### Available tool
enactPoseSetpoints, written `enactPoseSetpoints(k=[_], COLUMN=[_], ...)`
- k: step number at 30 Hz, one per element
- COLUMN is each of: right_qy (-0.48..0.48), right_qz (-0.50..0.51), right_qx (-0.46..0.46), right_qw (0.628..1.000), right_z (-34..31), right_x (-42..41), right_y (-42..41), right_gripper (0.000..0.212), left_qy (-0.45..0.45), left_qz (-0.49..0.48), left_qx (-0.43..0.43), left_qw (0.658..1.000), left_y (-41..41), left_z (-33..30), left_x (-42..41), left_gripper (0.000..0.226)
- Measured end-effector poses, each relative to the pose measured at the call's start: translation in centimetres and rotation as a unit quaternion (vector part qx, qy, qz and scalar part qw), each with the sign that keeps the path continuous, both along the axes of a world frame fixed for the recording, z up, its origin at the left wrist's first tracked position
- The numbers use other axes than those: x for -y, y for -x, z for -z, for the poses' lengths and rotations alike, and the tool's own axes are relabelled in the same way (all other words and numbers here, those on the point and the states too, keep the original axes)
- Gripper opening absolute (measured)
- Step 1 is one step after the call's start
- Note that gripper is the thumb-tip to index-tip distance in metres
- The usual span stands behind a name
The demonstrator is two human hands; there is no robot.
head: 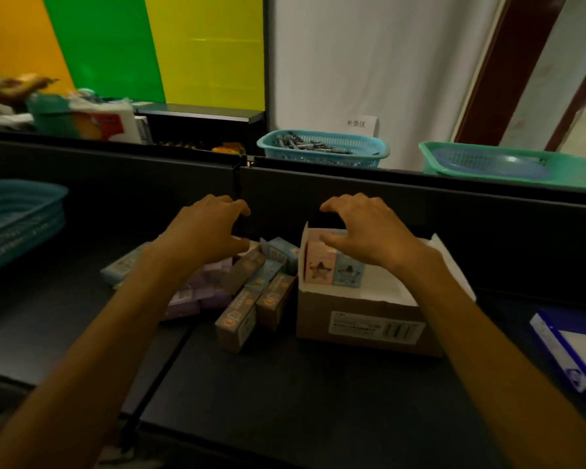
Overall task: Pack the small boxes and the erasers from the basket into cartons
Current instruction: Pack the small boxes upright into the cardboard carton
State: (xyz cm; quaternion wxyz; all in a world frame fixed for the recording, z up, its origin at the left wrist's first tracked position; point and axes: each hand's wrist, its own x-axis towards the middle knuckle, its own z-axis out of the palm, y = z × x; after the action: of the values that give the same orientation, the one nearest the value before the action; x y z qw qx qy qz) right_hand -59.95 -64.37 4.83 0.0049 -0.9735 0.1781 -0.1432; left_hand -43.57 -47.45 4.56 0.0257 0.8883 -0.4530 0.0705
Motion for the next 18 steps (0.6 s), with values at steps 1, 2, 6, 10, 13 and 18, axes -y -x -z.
enactPoseSetpoints(k=[1, 2, 6, 10, 13, 18], right_qy=[-0.003, -0.005, 0.007, 0.013, 0.01, -0.022], right_qz=[-0.006, -0.012, -0.029, -0.029, -0.013, 0.042], right_qx=[0.007, 0.015, 0.035, 0.042, 0.031, -0.016], right_qw=[1.0, 1.0, 0.999, 0.999, 0.999, 0.999], right_z=[-0.2, -0.3, -0.3, -0.1, 0.4, 2.6], right_x=[-0.7, -1.4, -4.2, -7.1, -9.5, -12.0], right_y=[-0.4, -0.7, -2.3, -4.2, -5.9, -8.7], right_gripper=[0.052, 0.051, 0.047, 0.047, 0.046, 0.045], left_qy=[-0.005, -0.007, -0.007, -0.005, -0.001, 0.031], left_qz=[-0.011, -0.019, -0.031, -0.019, 0.007, 0.049], left_qx=[-0.001, -0.002, -0.001, -0.008, -0.012, -0.028], left_qw=[1.0, 1.0, 1.0, 1.0, 1.0, 0.998], left_y=[-0.4, -0.8, -2.5, -4.4, -6.3, -9.3], left_z=[0.2, 0.5, 1.1, 1.5, 1.6, 2.5], left_x=[-0.9, -1.7, -4.0, -6.0, -7.4, -9.4], left_gripper=[0.06, 0.059, 0.059, 0.061, 0.062, 0.059])
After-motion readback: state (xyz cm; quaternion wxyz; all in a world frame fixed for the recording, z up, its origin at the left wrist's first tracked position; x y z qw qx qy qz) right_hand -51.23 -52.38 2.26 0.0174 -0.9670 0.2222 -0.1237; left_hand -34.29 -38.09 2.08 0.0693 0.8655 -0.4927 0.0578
